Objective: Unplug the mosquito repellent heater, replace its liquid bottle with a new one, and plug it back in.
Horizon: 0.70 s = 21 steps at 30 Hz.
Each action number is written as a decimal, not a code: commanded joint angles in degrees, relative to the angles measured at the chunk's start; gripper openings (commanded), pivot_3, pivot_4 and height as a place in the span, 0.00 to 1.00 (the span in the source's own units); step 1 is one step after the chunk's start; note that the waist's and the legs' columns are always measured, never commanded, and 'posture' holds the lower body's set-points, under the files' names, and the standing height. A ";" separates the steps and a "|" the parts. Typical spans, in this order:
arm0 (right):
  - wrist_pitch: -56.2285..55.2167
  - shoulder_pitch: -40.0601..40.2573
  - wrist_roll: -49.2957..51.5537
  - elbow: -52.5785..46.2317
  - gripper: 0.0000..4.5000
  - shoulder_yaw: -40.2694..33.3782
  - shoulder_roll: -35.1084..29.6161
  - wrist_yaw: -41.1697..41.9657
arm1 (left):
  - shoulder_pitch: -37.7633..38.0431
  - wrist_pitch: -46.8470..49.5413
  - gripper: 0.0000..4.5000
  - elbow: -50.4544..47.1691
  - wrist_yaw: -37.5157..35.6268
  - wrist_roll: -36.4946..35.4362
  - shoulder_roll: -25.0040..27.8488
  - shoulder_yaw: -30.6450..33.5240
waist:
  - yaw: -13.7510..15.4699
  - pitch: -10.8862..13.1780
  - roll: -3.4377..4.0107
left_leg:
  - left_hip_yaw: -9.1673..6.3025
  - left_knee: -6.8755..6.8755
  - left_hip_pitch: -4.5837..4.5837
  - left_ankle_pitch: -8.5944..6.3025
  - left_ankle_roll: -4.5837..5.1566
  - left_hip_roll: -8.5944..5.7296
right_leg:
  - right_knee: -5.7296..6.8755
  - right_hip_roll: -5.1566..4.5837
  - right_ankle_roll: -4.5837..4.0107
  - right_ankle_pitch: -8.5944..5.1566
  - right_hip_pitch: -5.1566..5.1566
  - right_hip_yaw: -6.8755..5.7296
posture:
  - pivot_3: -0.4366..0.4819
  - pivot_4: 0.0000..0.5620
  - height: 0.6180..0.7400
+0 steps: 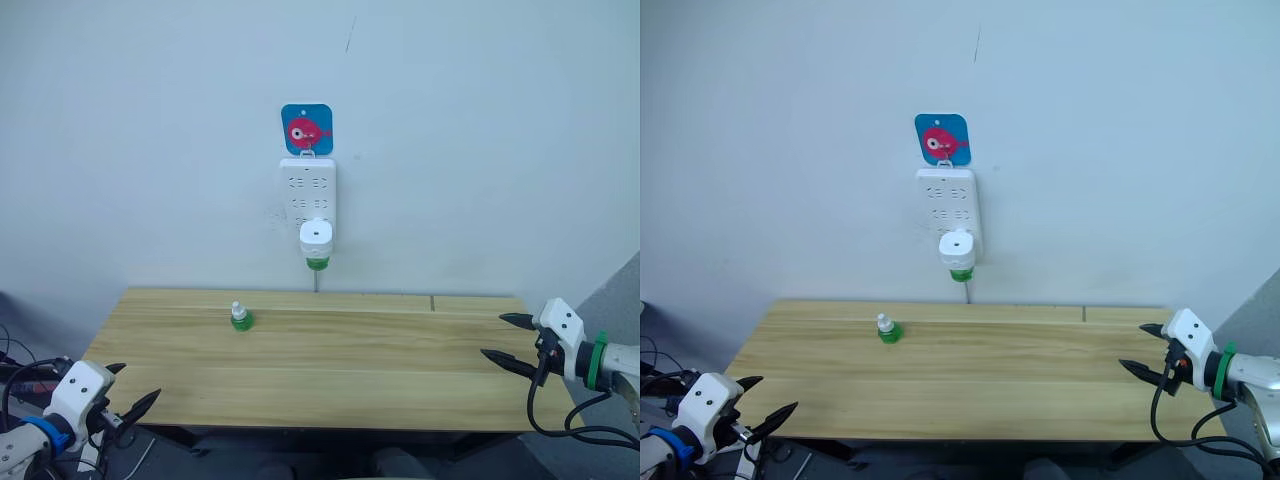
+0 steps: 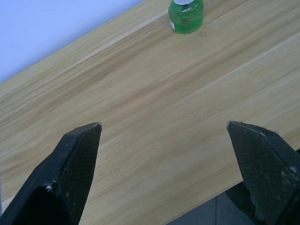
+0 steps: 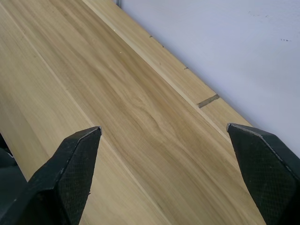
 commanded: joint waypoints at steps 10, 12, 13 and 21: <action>1.36 0.19 0.64 -3.34 1.00 -1.45 -0.84 -0.90 | -1.43 -0.03 1.00 -3.35 -4.04 -4.61 1.25 1.50 | 0.44 -0.01 0.01 | 0.00 0.00 0.00 0.00 0.00 0.00 | 0.00 0.00 0.00 0.00 0.00 0.00 | 0.54 0.00 1.00; 1.26 0.24 0.67 -3.31 1.00 -1.50 -0.85 -0.97 | -1.70 0.13 1.00 -3.34 -4.89 -5.23 1.54 1.67 | 0.59 -0.01 0.01 | 0.00 0.00 0.00 0.00 0.00 0.00 | 0.00 0.00 0.00 0.00 0.00 0.00 | 0.54 0.00 1.00; 1.19 0.28 0.70 -3.26 1.00 -1.55 -0.84 -1.00 | -1.87 0.29 1.00 -3.40 -5.06 -5.80 1.51 1.97 | 0.65 -0.01 0.01 | 0.00 0.00 0.00 0.00 0.00 0.00 | 0.00 0.00 0.00 0.00 0.00 0.00 | 0.54 0.00 1.00; 0.45 0.60 0.53 -2.57 1.00 -1.56 -0.65 -1.09 | -2.76 -0.26 1.00 -1.26 -5.90 -6.78 2.37 3.42 | 0.71 -0.02 0.01 | 0.00 0.00 0.00 0.00 0.00 0.01 | 0.00 0.01 0.00 0.00 -0.01 -0.02 | 0.54 0.00 1.00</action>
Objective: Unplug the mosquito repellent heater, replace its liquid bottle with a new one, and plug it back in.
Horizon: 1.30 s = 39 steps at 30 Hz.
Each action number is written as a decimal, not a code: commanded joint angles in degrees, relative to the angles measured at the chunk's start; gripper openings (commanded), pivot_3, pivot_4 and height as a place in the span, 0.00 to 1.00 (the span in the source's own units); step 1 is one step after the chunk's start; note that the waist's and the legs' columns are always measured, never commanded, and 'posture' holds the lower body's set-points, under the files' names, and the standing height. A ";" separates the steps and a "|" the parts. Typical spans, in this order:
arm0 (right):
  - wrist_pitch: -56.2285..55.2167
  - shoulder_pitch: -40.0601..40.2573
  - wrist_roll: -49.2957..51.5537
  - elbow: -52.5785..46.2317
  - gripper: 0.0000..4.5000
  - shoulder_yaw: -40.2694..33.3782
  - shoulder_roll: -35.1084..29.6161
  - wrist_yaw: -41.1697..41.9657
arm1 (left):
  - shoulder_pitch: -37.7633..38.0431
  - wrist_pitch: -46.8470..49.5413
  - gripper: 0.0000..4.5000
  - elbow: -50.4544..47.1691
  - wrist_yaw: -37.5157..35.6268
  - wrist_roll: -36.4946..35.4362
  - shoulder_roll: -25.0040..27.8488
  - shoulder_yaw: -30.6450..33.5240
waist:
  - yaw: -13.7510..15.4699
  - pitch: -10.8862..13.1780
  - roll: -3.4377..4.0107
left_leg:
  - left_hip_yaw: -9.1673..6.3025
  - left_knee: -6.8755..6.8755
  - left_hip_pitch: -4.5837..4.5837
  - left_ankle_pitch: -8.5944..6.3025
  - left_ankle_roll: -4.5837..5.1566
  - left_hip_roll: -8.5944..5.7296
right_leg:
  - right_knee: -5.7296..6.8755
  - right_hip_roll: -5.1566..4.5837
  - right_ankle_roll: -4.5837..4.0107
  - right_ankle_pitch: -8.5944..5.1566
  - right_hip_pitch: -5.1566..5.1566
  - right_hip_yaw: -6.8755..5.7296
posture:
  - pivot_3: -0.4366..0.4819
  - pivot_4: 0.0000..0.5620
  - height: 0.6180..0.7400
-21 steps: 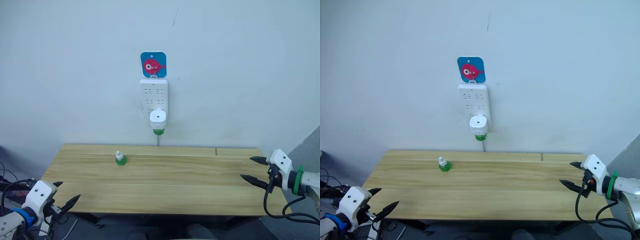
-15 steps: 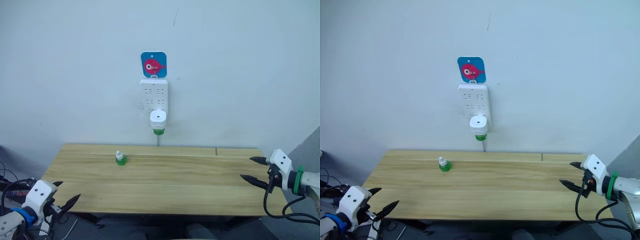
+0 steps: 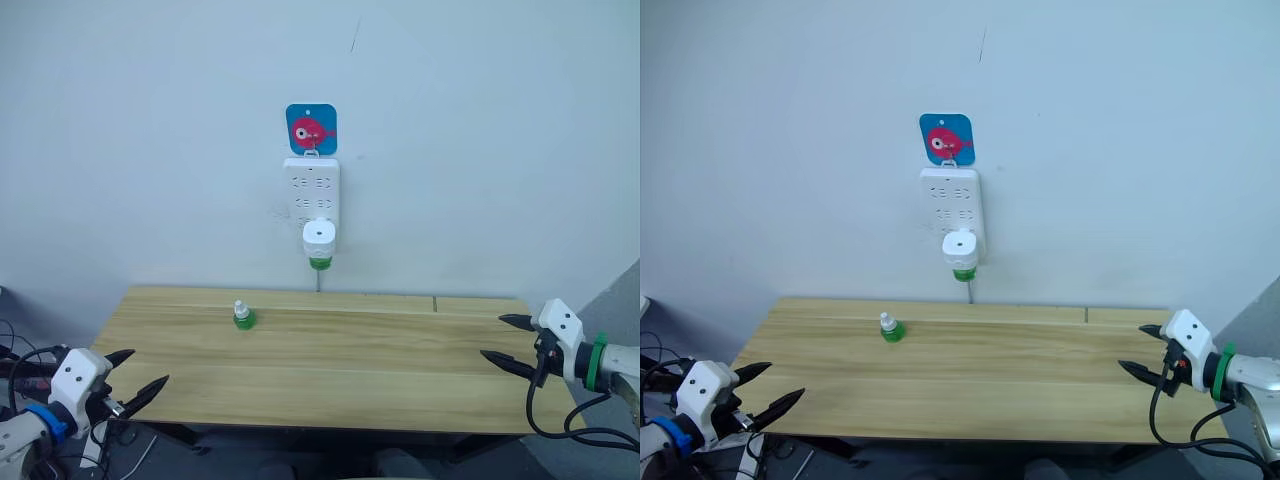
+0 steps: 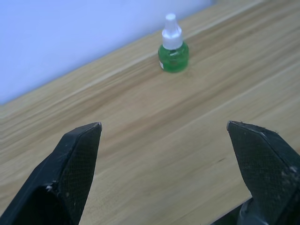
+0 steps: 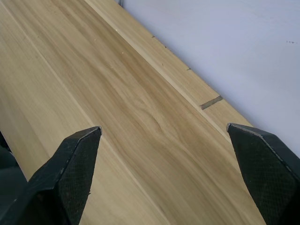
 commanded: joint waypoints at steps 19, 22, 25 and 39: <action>10.45 4.10 8.08 -26.06 1.00 -2.48 3.46 -7.97 | -7.31 16.16 1.00 -19.39 1.25 -7.38 0.09 -2.83 | -0.59 0.02 0.13 | -0.06 0.07 -0.02 0.01 -0.01 0.00 | 0.04 0.01 0.02 0.01 0.02 -0.01 | 0.39 0.04 1.00; 15.84 3.23 10.29 -33.85 1.00 -2.00 4.81 -12.07 | -13.63 20.11 1.00 -21.13 1.78 -7.88 -0.03 -5.45 | -1.31 0.10 0.14 | -0.10 0.14 -0.03 0.01 -0.02 -0.02 | 0.03 0.02 0.02 0.01 0.06 -0.01 | 0.36 0.05 1.00; 20.37 2.56 12.86 -38.79 1.00 -2.55 6.15 -15.92 | -19.85 21.83 1.00 -20.05 2.77 -6.88 -0.72 -7.70 | -2.48 0.22 0.09 | -0.10 0.15 -0.07 -0.01 -0.02 -0.04 | -0.02 0.02 0.08 0.04 0.07 0.00 | 0.31 0.07 1.00; 29.95 0.17 20.08 -50.71 1.00 -3.66 9.08 -26.83 | -40.54 27.40 0.81 -9.51 2.73 -5.96 -6.58 -13.77 | -9.20 0.93 0.68 | -1.25 0.24 -0.91 -0.02 -0.03 -0.04 | 0.00 0.25 0.18 0.07 0.17 -0.79 | 0.21 0.11 1.00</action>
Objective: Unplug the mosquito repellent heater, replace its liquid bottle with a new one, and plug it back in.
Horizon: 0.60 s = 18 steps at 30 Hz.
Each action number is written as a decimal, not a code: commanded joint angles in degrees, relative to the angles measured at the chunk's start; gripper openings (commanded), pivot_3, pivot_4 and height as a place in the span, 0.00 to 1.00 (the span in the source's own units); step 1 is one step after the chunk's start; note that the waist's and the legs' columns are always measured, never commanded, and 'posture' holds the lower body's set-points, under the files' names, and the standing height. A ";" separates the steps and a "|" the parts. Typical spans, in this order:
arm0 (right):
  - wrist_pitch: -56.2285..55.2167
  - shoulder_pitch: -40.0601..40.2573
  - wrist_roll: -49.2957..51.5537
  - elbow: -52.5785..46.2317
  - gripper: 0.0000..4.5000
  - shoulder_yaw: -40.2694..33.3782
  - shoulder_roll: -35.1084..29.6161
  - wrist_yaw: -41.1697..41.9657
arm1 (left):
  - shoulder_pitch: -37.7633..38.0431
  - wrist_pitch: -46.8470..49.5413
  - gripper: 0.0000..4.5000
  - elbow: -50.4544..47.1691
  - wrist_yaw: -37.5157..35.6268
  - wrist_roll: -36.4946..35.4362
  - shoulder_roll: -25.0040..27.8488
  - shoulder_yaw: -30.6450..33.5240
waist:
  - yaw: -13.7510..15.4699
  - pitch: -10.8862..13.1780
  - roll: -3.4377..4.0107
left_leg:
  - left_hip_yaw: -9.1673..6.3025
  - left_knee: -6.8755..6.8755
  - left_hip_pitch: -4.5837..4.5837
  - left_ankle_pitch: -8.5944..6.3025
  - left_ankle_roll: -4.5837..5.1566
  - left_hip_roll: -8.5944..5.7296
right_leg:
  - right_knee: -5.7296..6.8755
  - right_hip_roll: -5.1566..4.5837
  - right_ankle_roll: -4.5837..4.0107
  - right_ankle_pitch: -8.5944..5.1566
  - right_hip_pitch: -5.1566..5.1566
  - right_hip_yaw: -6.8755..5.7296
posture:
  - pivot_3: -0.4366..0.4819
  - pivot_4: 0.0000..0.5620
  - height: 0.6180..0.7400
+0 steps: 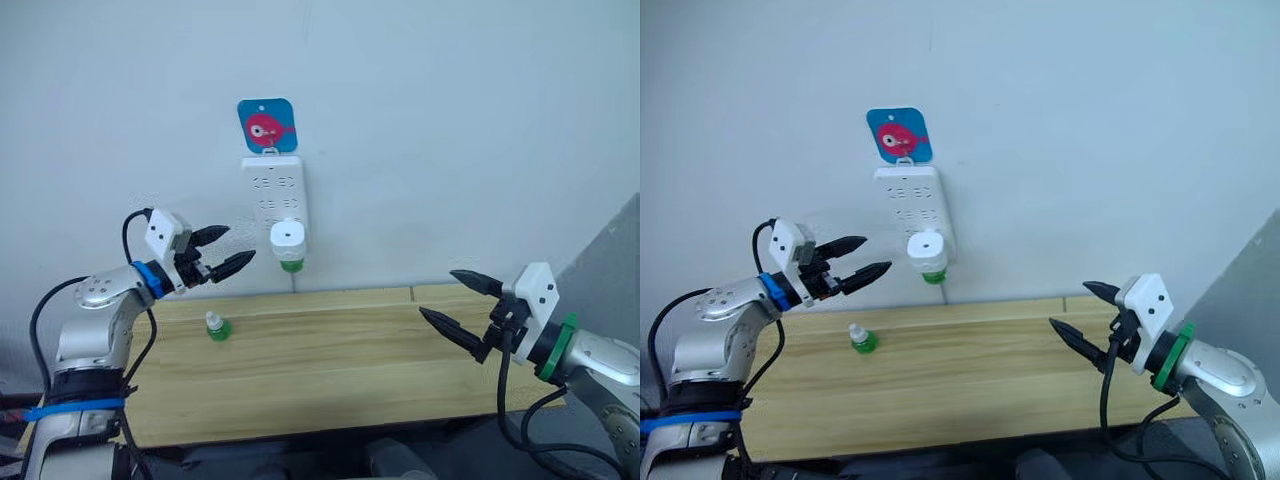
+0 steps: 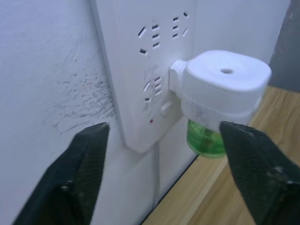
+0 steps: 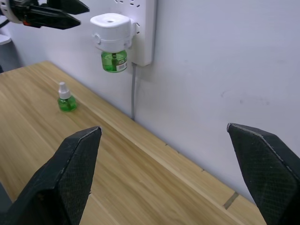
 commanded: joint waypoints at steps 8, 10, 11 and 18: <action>3.39 -4.78 3.37 -4.79 1.00 -0.24 -1.29 -3.61 | -6.62 -1.89 0.81 8.21 -0.07 2.18 -0.40 -0.58 | -2.46 1.11 0.04 | -0.62 0.31 0.00 0.00 0.00 -0.01 | -0.03 -0.01 -0.01 -0.02 0.39 -0.55 | 0.17 0.12 1.00; 4.06 -5.41 3.51 -5.32 1.00 0.25 -1.53 -3.97 | -7.54 -2.63 0.81 10.22 -0.23 2.68 -0.21 -0.37 | -2.69 1.42 0.15 | -0.74 0.45 -0.03 0.00 0.00 -0.02 | -0.01 -0.01 -0.01 -0.02 0.46 -0.67 | 0.17 0.12 1.00; 4.40 -5.81 3.54 -5.59 1.00 0.58 -1.62 -4.14 | -8.03 -2.98 0.81 11.21 -0.32 2.87 -0.11 -0.20 | -2.72 1.46 0.17 | -0.80 0.51 -0.04 0.00 0.00 -0.04 | -0.01 -0.01 -0.01 -0.02 0.51 -0.71 | 0.17 0.12 1.00; 7.95 -11.12 7.53 -6.55 1.00 2.42 -1.30 -5.78 | -11.84 -6.26 0.81 17.44 -1.24 5.02 0.00 -0.89 | -3.31 1.65 0.17 | -0.92 0.59 -0.07 0.00 -0.01 -0.06 | -0.01 -0.01 0.00 -0.02 0.59 -0.79 | 0.16 0.12 1.00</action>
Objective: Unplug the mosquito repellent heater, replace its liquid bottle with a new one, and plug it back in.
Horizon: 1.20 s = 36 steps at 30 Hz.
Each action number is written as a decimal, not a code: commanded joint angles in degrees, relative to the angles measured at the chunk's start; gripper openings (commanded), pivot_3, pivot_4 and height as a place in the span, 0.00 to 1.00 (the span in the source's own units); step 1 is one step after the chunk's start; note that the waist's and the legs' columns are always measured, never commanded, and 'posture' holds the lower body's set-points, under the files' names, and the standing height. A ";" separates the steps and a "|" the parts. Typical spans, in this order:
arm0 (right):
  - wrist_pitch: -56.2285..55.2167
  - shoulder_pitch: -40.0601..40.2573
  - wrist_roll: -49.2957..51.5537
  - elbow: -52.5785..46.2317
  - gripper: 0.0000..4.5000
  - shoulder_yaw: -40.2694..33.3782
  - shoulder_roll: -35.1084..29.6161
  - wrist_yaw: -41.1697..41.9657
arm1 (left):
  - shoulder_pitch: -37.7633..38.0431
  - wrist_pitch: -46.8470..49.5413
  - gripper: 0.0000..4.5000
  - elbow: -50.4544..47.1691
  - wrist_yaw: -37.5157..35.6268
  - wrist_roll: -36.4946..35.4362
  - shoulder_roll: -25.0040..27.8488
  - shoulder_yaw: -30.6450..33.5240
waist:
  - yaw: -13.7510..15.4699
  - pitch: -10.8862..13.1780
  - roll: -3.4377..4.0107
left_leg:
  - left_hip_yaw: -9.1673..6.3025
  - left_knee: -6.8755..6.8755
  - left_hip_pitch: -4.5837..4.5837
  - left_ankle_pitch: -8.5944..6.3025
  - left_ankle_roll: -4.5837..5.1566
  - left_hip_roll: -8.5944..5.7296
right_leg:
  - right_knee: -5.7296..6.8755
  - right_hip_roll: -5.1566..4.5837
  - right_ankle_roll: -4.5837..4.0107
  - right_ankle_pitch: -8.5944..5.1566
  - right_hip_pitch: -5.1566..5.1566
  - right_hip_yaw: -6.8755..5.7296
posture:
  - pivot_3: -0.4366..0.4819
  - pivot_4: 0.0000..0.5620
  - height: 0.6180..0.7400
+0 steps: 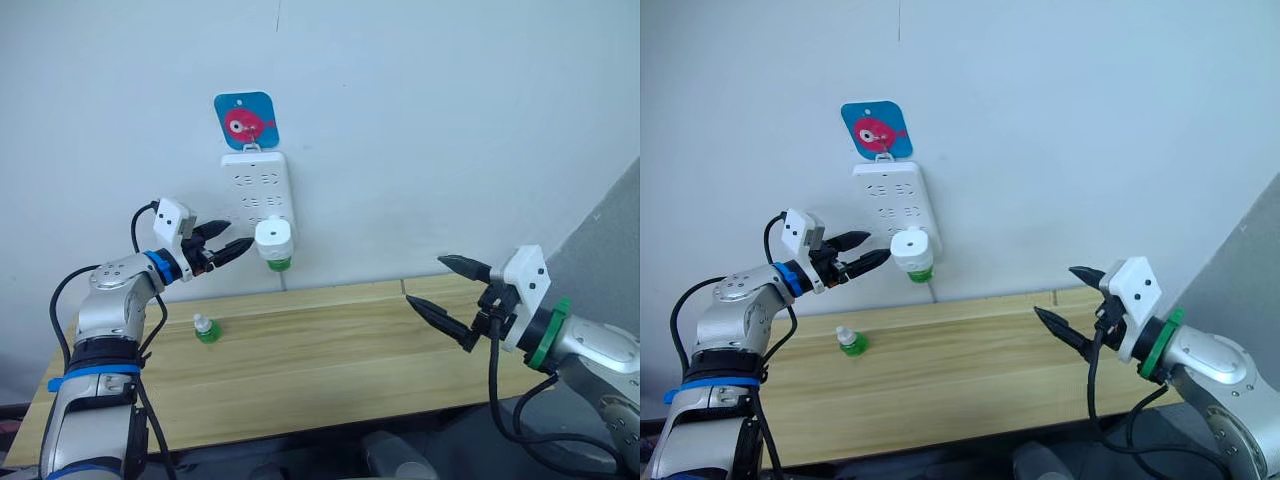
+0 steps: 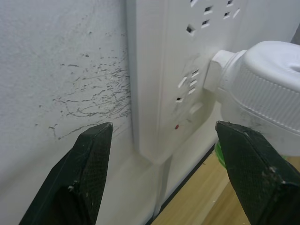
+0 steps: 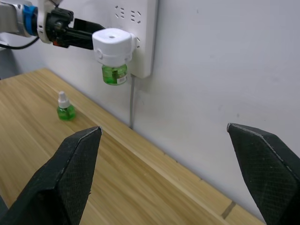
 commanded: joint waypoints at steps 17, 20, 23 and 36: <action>4.22 -7.70 12.09 -3.24 1.00 1.04 -3.70 -0.74 | -12.44 -7.87 0.81 15.32 -7.57 5.52 -0.77 -2.24 | -0.21 0.39 -0.04 | -0.36 0.26 -0.01 0.05 -0.01 -0.16 | 0.00 -0.03 0.00 0.00 0.25 -0.13 | 0.16 0.12 1.00; 4.44 -7.81 12.70 -3.38 1.00 1.09 -4.02 -1.15 | -13.80 -7.93 0.81 16.36 -8.55 5.69 -1.23 -2.43 | -0.13 0.44 -0.12 | -0.35 0.26 -0.08 0.06 -0.01 -0.16 | -0.02 -0.04 0.01 -0.01 0.25 -0.13 | 0.15 0.12 1.00; 4.58 -7.81 13.36 -3.41 1.00 1.08 -4.34 -1.38 | -14.53 -8.04 0.81 16.98 -9.61 5.93 -1.49 -2.64 | 0.17 0.47 -0.13 | -0.46 0.24 -0.19 0.06 -0.01 -0.17 | -0.02 -0.05 0.05 -0.02 0.18 -0.25 | 0.15 0.12 1.00; 4.31 -7.28 16.49 -2.70 1.00 1.07 -5.77 -0.38 | -17.19 -9.07 0.81 18.55 -13.92 7.28 -1.44 -4.06 | -0.54 0.68 -0.12 | -0.58 0.19 -0.63 0.04 0.01 -0.14 | -0.02 -0.02 0.07 -0.04 -0.21 -0.38 | 0.16 0.11 1.00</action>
